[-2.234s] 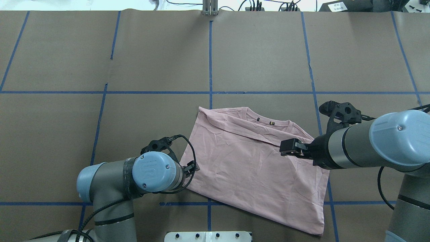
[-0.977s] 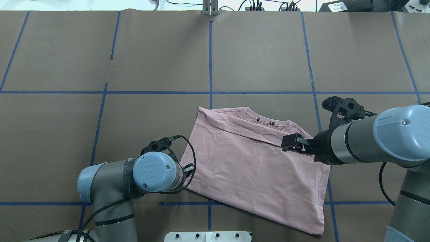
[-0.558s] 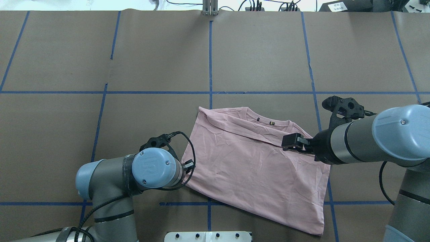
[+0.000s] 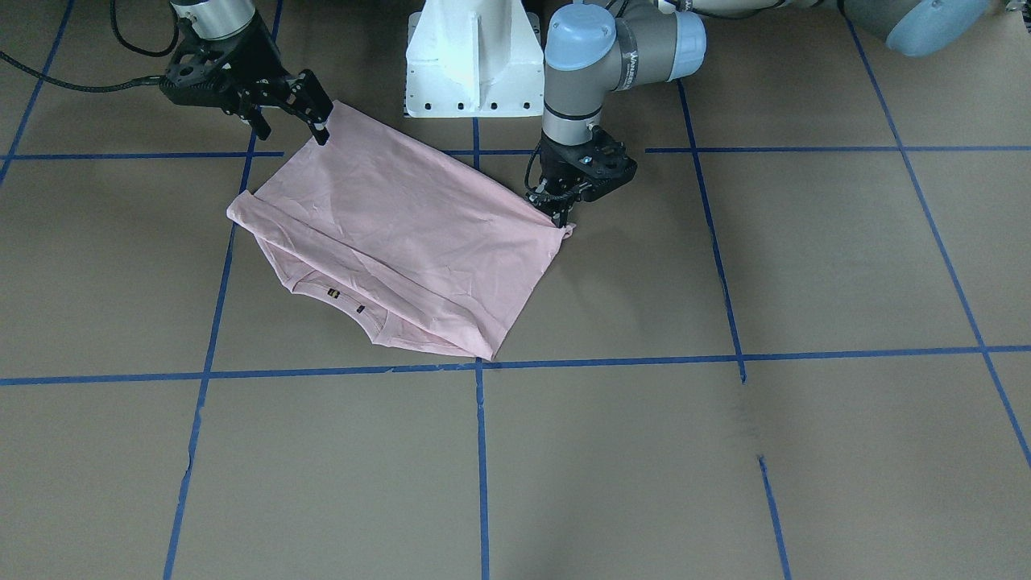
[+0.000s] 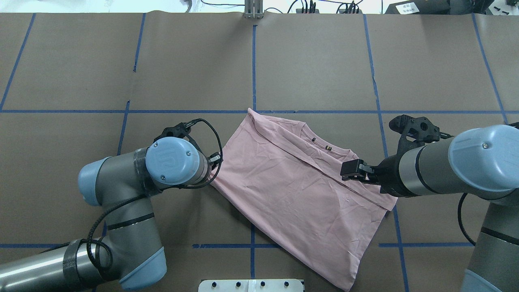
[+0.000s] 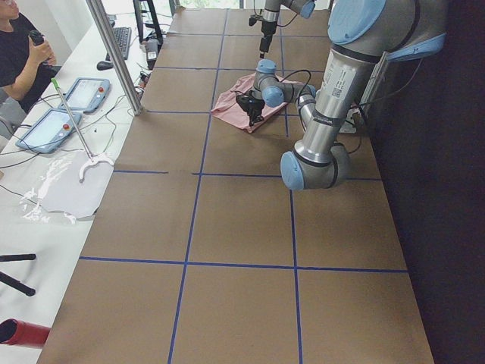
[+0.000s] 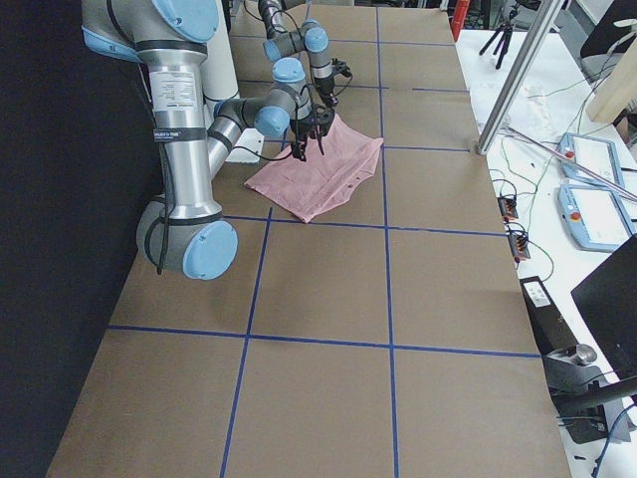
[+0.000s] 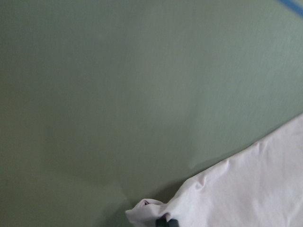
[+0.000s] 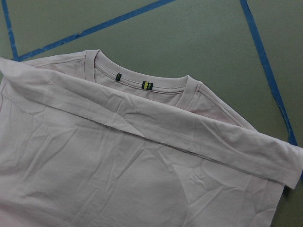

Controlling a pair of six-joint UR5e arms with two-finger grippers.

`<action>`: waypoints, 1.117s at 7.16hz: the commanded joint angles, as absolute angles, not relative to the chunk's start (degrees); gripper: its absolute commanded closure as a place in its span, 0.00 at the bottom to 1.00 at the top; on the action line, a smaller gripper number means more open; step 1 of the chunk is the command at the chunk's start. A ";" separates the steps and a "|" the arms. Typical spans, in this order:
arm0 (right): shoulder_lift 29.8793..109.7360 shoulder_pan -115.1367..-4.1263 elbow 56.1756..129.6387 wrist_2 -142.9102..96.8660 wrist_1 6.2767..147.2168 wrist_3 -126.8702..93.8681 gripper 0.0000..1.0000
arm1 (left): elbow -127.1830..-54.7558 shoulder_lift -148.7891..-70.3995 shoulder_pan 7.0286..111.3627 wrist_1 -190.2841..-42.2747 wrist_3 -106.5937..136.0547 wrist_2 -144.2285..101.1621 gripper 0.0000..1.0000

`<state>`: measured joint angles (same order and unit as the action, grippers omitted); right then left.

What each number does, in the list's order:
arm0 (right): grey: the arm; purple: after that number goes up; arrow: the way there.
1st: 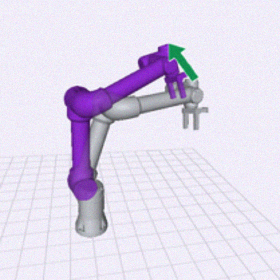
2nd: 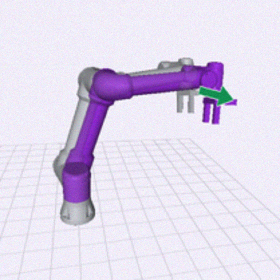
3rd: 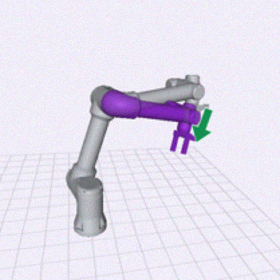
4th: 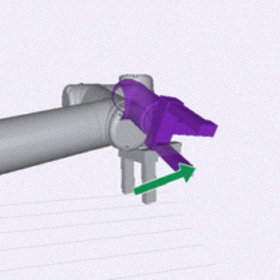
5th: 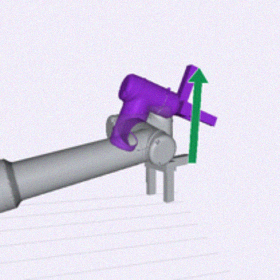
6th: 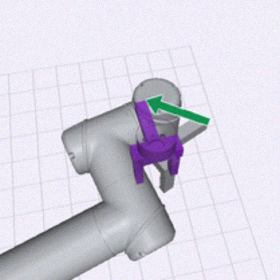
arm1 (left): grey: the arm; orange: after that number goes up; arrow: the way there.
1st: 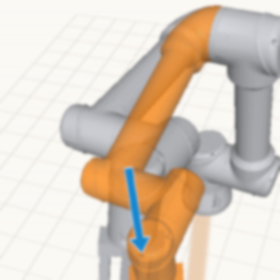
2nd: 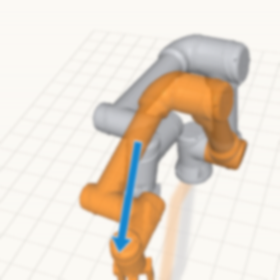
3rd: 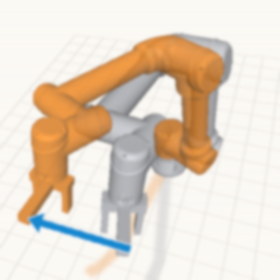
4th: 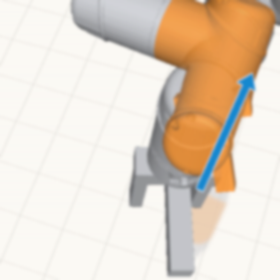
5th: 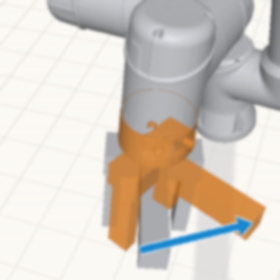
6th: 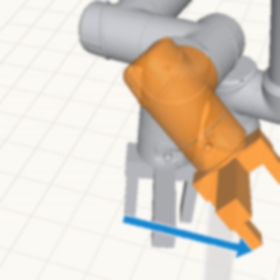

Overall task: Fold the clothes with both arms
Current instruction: 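Drag the shirt with the left gripper away from the robot, rotating it lengthwise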

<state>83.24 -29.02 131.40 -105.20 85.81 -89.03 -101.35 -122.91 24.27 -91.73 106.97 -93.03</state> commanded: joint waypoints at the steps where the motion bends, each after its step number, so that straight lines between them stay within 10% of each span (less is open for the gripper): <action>1: 83.23 -29.70 131.57 -105.38 85.78 -89.03 0.00 | -91.47 -128.90 29.68 -93.76 104.08 -91.06 1.00; 8: 81.74 -30.32 131.92 -105.12 85.78 -89.38 0.00 | -58.39 -141.40 40.61 -129.05 87.38 -82.03 1.00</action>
<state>81.86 -30.19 131.89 -105.27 85.78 -89.35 -63.42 -139.36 40.43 -121.78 89.33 -84.47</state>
